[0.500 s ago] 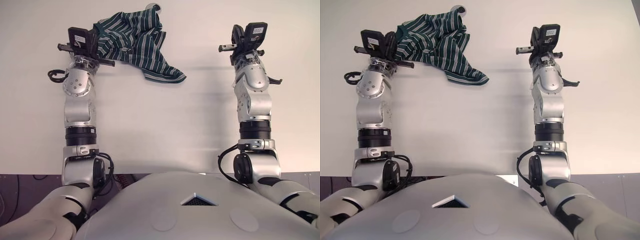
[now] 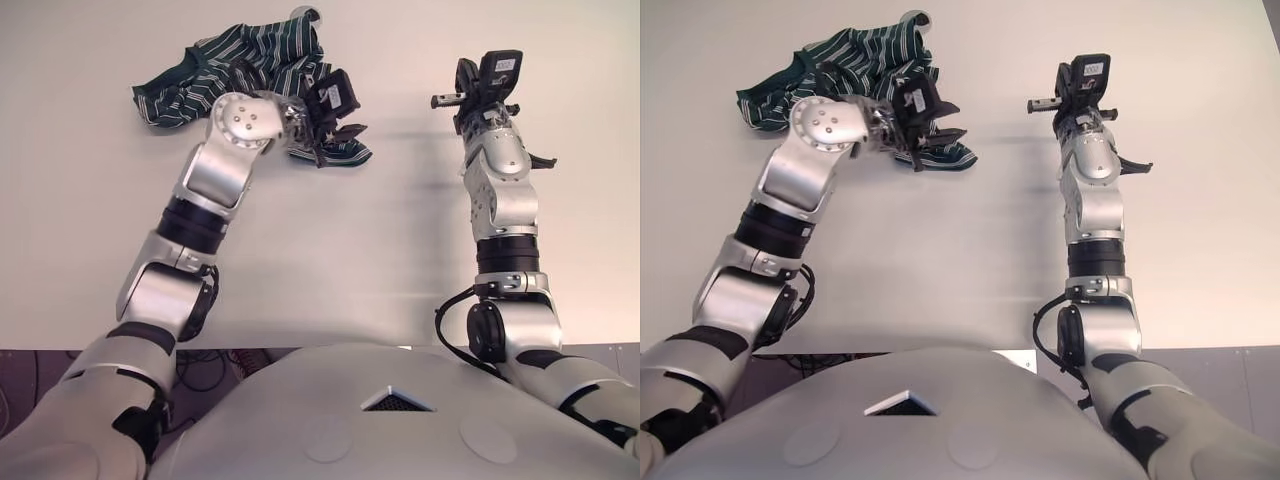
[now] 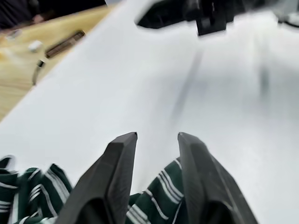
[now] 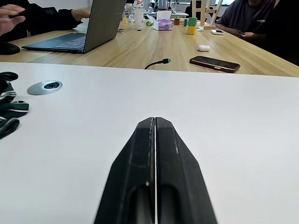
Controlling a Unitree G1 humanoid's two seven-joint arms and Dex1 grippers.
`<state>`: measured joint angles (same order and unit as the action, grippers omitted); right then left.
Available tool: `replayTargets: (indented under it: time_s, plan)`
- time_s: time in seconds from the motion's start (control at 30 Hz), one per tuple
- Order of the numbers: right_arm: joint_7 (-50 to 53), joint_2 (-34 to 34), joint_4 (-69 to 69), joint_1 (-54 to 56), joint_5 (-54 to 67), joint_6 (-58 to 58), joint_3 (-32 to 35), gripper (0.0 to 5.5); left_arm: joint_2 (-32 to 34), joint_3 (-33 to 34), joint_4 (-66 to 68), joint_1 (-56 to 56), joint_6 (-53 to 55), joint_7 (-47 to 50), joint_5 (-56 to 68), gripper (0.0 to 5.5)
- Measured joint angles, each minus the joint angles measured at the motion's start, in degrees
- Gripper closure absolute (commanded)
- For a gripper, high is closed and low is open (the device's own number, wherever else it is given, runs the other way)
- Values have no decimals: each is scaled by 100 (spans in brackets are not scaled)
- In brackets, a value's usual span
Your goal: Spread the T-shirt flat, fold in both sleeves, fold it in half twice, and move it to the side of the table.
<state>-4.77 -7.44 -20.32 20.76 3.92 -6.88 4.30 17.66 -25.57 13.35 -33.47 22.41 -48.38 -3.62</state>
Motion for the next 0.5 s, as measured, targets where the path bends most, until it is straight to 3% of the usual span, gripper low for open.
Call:
replayTargets:
  time_s: [0.13, 0.33, 0.5]
  plan:
    - [59, -6, -47, -7, 1, 15, 20, 550, 3, -471, 578, -390, 381, -623, -244, 394]
    - [132, -2, -108, -9, 1, 32, 16, 550, -161, -612, 1482, -812, 126, -702, -503, 394]
    - [164, -1, -183, -8, 0, 38, 14, 550, -269, -606, 1749, -913, -31, -717, -538, 470]
